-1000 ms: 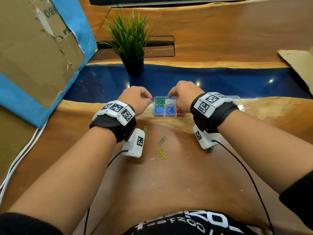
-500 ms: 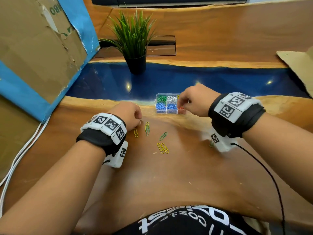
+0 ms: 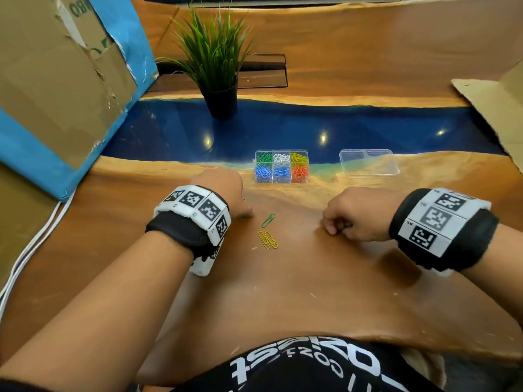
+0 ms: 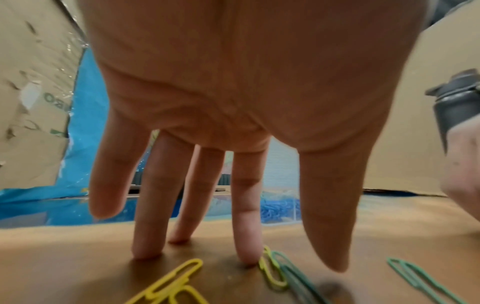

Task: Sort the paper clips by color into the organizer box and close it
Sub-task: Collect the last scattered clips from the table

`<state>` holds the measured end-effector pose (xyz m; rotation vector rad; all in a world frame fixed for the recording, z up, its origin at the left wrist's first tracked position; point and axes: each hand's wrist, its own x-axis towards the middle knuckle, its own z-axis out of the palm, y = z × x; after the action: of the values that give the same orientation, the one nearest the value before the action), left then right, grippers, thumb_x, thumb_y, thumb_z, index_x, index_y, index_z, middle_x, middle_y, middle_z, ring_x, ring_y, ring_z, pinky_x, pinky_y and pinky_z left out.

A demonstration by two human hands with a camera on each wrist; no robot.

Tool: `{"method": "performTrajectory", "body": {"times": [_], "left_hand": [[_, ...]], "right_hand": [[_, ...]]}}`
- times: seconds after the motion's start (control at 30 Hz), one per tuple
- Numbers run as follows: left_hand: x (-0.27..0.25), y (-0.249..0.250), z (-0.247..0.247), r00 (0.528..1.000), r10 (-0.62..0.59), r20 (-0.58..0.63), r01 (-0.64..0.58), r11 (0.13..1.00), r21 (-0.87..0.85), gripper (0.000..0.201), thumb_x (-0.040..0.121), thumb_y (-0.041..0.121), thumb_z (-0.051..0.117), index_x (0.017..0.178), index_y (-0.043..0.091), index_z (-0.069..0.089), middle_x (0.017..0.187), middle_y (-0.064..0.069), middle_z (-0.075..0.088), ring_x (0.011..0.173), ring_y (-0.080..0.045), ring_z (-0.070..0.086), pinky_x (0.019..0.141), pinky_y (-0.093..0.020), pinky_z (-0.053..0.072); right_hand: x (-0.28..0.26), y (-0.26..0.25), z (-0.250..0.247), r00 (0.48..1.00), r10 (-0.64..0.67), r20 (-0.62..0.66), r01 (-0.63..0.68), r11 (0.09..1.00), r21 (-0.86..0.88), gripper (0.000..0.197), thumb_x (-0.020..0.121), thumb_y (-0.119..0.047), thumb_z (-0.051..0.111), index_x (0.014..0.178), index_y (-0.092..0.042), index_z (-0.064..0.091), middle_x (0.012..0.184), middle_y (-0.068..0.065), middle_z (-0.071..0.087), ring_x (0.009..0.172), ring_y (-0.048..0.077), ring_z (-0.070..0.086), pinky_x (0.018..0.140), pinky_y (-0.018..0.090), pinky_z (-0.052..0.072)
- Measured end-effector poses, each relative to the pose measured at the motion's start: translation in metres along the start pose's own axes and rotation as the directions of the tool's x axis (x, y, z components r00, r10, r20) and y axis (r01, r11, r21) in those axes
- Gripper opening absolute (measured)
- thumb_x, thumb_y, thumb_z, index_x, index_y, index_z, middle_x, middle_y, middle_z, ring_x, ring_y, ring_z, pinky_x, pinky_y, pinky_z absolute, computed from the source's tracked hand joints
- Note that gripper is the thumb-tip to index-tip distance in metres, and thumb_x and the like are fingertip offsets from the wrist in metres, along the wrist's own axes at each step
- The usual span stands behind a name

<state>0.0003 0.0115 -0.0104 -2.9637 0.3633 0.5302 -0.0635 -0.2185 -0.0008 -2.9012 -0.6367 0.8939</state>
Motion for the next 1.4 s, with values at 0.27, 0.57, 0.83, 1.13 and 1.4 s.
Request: {"method": "performTrajectory", "body": {"times": [0.27,0.57,0.83,1.13,1.4], "left_hand": [[-0.007,0.004,-0.002,1.0,-0.017,-0.007,0.018,0.999,0.03,0.024,0.082,0.037,0.06,0.089,0.016,0.067,0.09,-0.002,0.064,0.082,-0.022,0.057,0.07,-0.031,0.05],[-0.008,-0.013,-0.011,0.999,-0.029,-0.017,0.023,0.962,-0.274,0.014,0.08,0.031,0.068,0.076,0.018,0.071,0.078,0.003,0.068,0.077,-0.015,0.063,0.064,-0.024,0.048],[-0.013,-0.043,0.002,1.0,-0.02,-0.018,-0.006,0.48,-0.877,0.015,0.081,0.003,0.07,0.076,0.011,0.059,0.054,-0.002,0.066,0.048,-0.012,0.06,0.064,-0.031,0.055],[-0.01,-0.019,0.001,0.997,0.072,-0.001,-0.035,0.482,-0.875,0.023,0.089,0.0,0.042,0.075,0.015,0.05,0.062,-0.003,0.049,0.049,-0.016,0.048,0.039,-0.017,0.044],[-0.003,0.001,0.0,0.986,0.108,0.127,0.048,0.544,-0.838,0.019,0.087,0.01,0.042,0.072,0.017,0.049,0.06,0.001,0.037,0.046,-0.014,0.027,0.046,-0.019,0.021]], "right_hand": [[0.014,-0.01,-0.003,1.0,0.009,-0.022,-0.01,0.999,-0.032,0.02,0.079,-0.009,0.054,0.085,-0.028,0.055,0.072,-0.012,0.05,0.074,0.012,0.05,0.069,0.027,0.045],[0.035,-0.028,-0.015,0.979,-0.015,-0.205,0.121,0.85,0.514,0.021,0.083,-0.004,0.054,0.079,-0.025,0.057,0.061,-0.009,0.052,0.054,0.005,0.052,0.057,0.014,0.041],[0.068,-0.048,-0.011,0.979,-0.009,-0.202,0.066,0.959,0.275,0.021,0.088,-0.008,0.043,0.092,-0.023,0.058,0.085,-0.004,0.058,0.085,0.017,0.051,0.079,0.028,0.044],[0.08,-0.063,-0.024,0.965,-0.223,-0.138,0.21,0.972,-0.105,0.019,0.086,-0.021,0.058,0.103,-0.022,0.067,0.095,-0.004,0.063,0.082,0.012,0.05,0.069,0.022,0.036],[0.069,-0.058,-0.018,0.987,-0.131,-0.092,0.118,0.984,-0.137,0.008,0.075,-0.026,0.06,0.069,-0.021,0.056,0.07,-0.003,0.058,0.073,0.022,0.057,0.066,0.031,0.051]]}}
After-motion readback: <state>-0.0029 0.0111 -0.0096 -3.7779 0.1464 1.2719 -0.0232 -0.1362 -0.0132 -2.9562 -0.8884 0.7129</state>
